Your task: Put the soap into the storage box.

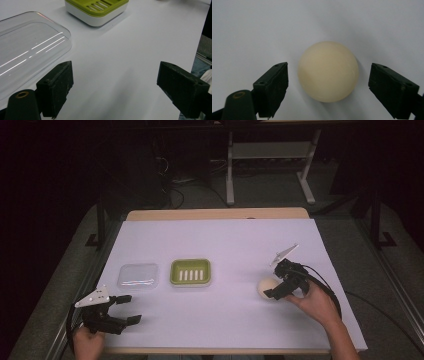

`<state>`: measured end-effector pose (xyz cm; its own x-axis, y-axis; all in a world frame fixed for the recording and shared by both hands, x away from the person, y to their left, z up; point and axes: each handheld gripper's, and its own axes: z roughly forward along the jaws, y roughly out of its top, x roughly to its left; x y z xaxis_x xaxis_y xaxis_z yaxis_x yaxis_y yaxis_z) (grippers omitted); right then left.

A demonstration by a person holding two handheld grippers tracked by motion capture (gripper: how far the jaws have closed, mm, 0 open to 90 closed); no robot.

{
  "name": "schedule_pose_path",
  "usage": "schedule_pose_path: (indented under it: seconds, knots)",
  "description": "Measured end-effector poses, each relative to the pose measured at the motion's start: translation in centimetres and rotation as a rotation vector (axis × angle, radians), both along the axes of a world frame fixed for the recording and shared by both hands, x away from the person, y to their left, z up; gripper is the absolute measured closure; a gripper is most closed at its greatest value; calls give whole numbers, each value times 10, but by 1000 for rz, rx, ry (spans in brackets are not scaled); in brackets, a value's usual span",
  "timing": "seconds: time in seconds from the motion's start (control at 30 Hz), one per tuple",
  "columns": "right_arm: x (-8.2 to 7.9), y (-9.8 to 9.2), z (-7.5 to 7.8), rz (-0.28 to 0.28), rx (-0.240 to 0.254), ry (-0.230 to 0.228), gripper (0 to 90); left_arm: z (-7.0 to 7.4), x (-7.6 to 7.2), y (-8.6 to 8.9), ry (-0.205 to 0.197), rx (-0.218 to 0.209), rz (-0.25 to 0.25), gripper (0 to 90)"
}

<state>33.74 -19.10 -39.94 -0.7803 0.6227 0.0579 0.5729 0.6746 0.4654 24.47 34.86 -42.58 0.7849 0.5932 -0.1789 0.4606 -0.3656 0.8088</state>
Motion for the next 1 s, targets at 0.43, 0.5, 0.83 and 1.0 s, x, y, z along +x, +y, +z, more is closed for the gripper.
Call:
schedule_pose_path:
  seconds: [0.43,0.5,0.83,1.0]
  knots:
    - [10,14,-9,11,-60,44,171,0,0,0,1,1,1,129]
    - [11,16,-10,10,-70,50,172,0,0,0,0,-4,4,129]
    - [15,24,-19,24,-145,70,201,0,1,0,0,6,-2,129]
    - [15,24,-19,24,-151,79,213,0,0,1,-3,-3,2,129]
